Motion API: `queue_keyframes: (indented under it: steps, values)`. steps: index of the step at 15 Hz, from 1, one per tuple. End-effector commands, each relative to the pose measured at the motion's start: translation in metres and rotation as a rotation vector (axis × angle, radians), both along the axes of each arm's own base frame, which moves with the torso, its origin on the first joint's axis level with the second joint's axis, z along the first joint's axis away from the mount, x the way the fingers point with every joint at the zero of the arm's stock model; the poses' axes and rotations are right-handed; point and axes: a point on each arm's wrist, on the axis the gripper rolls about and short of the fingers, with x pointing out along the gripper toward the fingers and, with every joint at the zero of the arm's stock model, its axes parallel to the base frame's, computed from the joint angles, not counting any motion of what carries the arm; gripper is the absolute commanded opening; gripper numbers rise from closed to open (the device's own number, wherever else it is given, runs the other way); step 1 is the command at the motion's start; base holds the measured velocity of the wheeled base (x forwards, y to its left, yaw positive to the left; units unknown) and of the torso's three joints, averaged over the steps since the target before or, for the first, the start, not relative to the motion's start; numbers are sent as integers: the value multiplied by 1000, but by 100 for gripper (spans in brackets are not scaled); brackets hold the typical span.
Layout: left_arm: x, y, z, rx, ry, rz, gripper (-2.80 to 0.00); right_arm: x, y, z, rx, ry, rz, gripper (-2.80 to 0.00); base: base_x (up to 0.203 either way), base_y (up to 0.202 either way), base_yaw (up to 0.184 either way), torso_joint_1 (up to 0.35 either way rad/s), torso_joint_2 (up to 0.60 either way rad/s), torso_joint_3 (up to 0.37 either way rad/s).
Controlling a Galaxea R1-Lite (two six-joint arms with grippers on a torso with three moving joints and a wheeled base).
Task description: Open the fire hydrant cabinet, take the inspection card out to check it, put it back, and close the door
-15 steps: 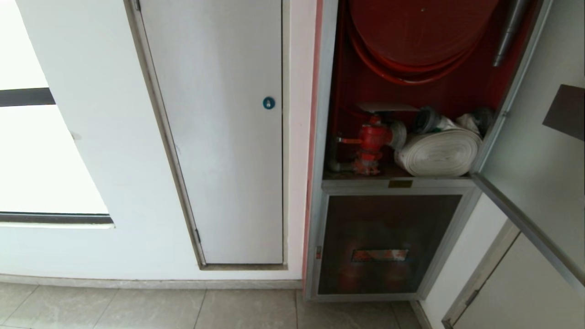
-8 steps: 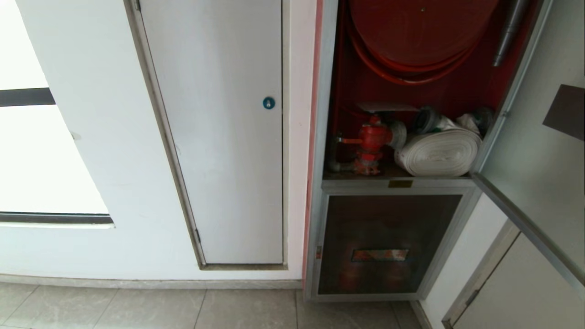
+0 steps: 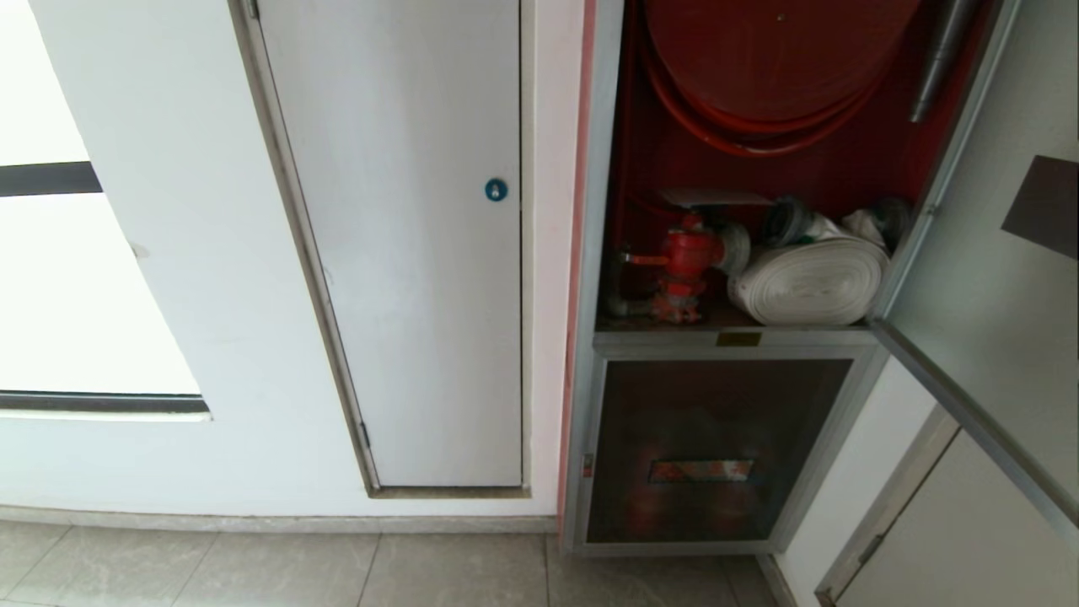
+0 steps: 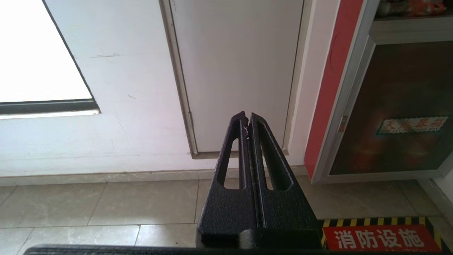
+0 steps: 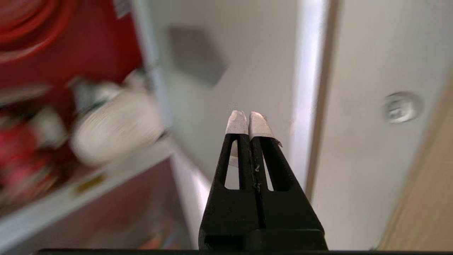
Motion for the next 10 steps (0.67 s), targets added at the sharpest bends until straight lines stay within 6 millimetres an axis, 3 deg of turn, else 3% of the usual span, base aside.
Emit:
queue_keyframes:
  steps: [1,10]
  values:
    - [1,0,-3,0,11,0,-280,23,-16,1,-4,9,-120,-280,0,0,0,0,0,0]
    - [1,0,-3,0,11,0,-280,15,-64,-10,15,-27,-364,-280,0,0,0,0,0,0]
